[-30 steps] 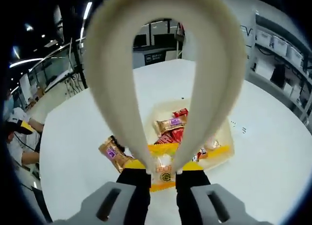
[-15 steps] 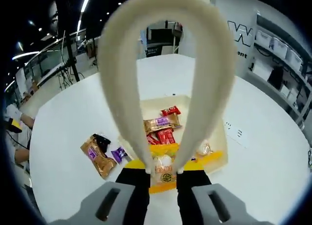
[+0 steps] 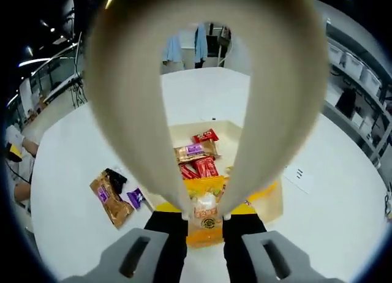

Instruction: Place the target food into the container with the food tongs after gripping and lifting it, then release it inside without dropping or visibly crushing the food.

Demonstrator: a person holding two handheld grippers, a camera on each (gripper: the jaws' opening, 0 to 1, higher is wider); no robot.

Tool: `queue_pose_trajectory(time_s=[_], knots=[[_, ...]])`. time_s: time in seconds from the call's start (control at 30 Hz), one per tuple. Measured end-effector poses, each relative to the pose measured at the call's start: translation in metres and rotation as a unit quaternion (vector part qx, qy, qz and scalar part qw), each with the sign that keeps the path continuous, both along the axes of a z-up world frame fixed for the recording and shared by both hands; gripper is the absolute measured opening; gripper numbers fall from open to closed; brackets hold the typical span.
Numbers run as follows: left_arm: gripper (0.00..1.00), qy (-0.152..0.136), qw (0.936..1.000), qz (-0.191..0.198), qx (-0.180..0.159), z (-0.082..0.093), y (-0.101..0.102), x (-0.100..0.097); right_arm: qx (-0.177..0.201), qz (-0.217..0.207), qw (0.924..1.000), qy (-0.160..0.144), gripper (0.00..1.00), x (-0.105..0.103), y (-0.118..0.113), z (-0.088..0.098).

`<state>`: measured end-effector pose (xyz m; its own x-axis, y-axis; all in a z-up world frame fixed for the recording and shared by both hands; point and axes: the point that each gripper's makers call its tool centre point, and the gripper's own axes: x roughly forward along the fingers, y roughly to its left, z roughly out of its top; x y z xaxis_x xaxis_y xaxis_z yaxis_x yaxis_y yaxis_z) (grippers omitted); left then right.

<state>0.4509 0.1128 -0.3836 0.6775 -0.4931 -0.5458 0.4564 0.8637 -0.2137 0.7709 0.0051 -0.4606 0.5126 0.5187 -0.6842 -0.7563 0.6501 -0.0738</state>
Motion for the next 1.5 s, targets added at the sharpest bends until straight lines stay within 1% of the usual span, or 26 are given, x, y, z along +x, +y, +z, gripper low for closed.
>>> queue_pose_trajectory(time_s=[0.2,0.33,0.37,0.43,0.5,0.63,0.67,0.7,0.8,0.83,0.9,0.97,1.07,1.13,1.2,1.23,1.3,1.37,1.43,1.5], knots=[[0.99,0.000,1.0000,0.002,0.001,0.000,0.001,0.000,0.014,-0.006,0.9999,0.001,0.17,0.000,0.000,0.004],[0.99,-0.003,1.0000,0.001,-0.001,0.002,-0.001,0.000,0.034,-0.015,0.9993,-0.007,0.18,0.003,-0.001,0.014],[0.99,-0.003,1.0000,0.000,-0.001,0.002,-0.002,-0.001,0.036,-0.016,0.9992,-0.005,0.17,0.002,-0.002,0.016],[0.99,-0.004,1.0000,-0.004,0.001,0.003,-0.004,-0.002,0.032,-0.015,0.9993,-0.009,0.16,0.002,-0.004,0.018],[0.99,-0.006,1.0000,-0.005,-0.001,0.004,-0.006,-0.003,0.036,-0.017,0.9991,-0.011,0.16,0.004,-0.006,0.021],[0.99,-0.008,0.9999,-0.007,-0.002,0.006,-0.007,-0.006,0.042,-0.020,0.9987,-0.019,0.17,-0.004,-0.011,0.032],[0.99,-0.009,0.9999,-0.008,-0.002,0.006,-0.008,-0.008,0.042,-0.019,0.9987,-0.019,0.17,-0.003,-0.010,0.031],[0.99,-0.010,0.9999,-0.009,-0.002,0.006,-0.008,-0.008,0.045,-0.018,0.9985,-0.026,0.17,-0.003,-0.011,0.032],[0.99,-0.011,0.9999,-0.010,-0.003,0.007,-0.009,-0.010,0.048,-0.021,0.9984,-0.024,0.17,-0.006,-0.013,0.037],[0.99,-0.011,0.9999,-0.012,-0.002,0.008,-0.009,-0.011,0.045,-0.019,0.9984,-0.029,0.16,-0.005,-0.014,0.037],[0.99,-0.013,0.9998,-0.013,-0.003,0.009,-0.010,-0.012,0.054,-0.023,0.9980,-0.023,0.16,-0.010,-0.015,0.040],[0.99,-0.015,0.9998,-0.014,-0.004,0.011,-0.012,-0.013,0.059,-0.018,0.9978,-0.025,0.16,-0.014,-0.014,0.041],[0.99,-0.017,0.9997,-0.016,-0.006,0.012,-0.014,-0.014,0.068,-0.004,0.9974,-0.021,0.17,-0.032,-0.008,0.043],[0.99,-0.018,0.9996,-0.020,-0.005,0.012,-0.017,-0.016,0.071,0.000,0.9973,-0.020,0.17,-0.039,-0.005,0.043],[0.99,-0.019,0.9996,-0.022,-0.006,0.014,-0.019,-0.018,0.076,0.006,0.9970,-0.014,0.17,-0.050,-0.002,0.041],[0.99,-0.020,0.9995,-0.022,-0.006,0.014,-0.019,-0.019,0.074,0.008,0.9971,-0.015,0.17,-0.056,-0.002,0.039],[0.99,-0.021,0.9995,-0.021,-0.007,0.015,-0.019,-0.022,0.079,0.013,0.9967,-0.009,0.17,-0.062,0.001,0.037],[0.99,-0.022,0.9995,-0.020,-0.006,0.015,-0.018,-0.023,0.078,0.019,0.9967,-0.009,0.17,-0.068,0.003,0.035],[0.99,-0.022,0.9996,-0.019,-0.006,0.015,-0.017,-0.025,0.085,0.023,0.9961,-0.001,0.17,-0.070,0.009,0.030],[0.99,-0.021,0.9996,-0.017,-0.006,0.014,-0.015,-0.026,0.085,0.041,0.9955,-0.001,0.17,-0.076,0.017,0.027]])
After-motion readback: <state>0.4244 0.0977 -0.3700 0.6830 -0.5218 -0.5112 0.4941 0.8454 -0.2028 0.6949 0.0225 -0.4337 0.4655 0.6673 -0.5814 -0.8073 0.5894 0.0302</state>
